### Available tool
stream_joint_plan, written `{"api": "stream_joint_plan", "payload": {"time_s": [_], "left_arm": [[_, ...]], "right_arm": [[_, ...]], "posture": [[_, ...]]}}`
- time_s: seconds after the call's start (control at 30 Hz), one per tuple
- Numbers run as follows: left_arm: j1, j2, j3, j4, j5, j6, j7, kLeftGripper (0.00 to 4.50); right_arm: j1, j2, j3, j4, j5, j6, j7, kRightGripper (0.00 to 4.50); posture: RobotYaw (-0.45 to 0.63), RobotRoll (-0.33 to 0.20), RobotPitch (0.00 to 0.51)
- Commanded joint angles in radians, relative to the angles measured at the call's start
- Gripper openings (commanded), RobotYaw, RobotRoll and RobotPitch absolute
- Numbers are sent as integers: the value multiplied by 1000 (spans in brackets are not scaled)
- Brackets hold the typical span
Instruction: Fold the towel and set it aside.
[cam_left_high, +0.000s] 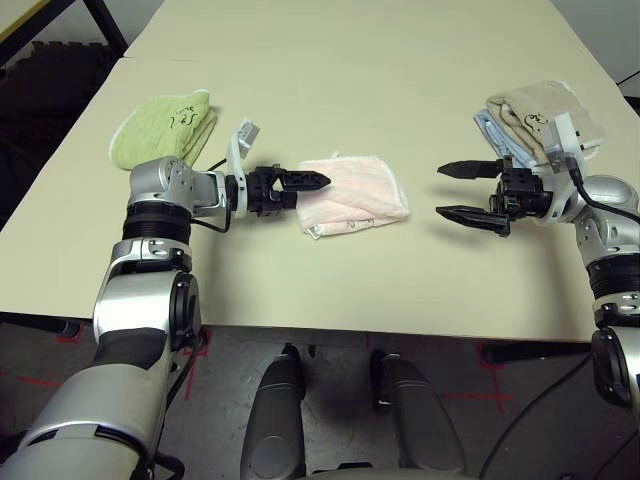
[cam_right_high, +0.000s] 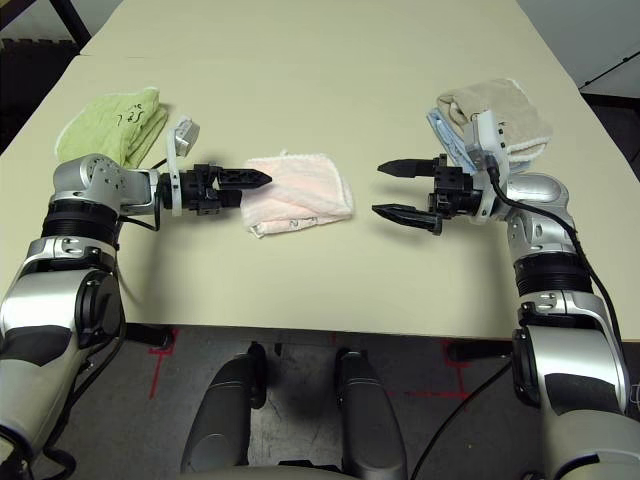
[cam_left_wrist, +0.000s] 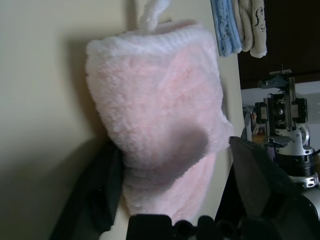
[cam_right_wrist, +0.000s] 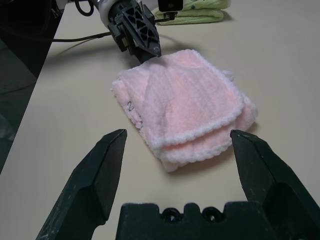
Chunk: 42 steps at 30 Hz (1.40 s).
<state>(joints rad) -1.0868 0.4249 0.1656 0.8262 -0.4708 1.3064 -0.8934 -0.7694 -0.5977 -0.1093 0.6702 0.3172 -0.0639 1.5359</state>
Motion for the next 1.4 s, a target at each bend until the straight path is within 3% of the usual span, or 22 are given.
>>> {"api": "stream_joint_plan", "payload": {"time_s": [0.03,0.27,0.53,0.73,1.1,1.4], "left_arm": [[-5,-9,-10,22,3,-3,12,2773],[-17,-19,40,54,-16,-14,36,71],[-53,-52,167,75,-72,-47,90,27],[-98,6,201,60,-99,-64,59,27],[-190,166,345,252,-80,-438,184,27],[-194,243,371,320,-69,-622,249,27]], "right_arm": [[10,-14,4,-1,3,-12,-2,4500],[8,-21,3,7,0,-20,-3,4500],[4,-26,4,22,-5,-35,-14,4500],[0,-21,4,26,-2,-41,-22,4500],[-35,78,-43,14,55,4,-167,4500],[-70,178,-45,14,79,18,-258,4500]], "posture": [[0,0,213],[-4,0,207],[-2,0,199],[10,0,200],[21,0,200],[39,0,201]]}}
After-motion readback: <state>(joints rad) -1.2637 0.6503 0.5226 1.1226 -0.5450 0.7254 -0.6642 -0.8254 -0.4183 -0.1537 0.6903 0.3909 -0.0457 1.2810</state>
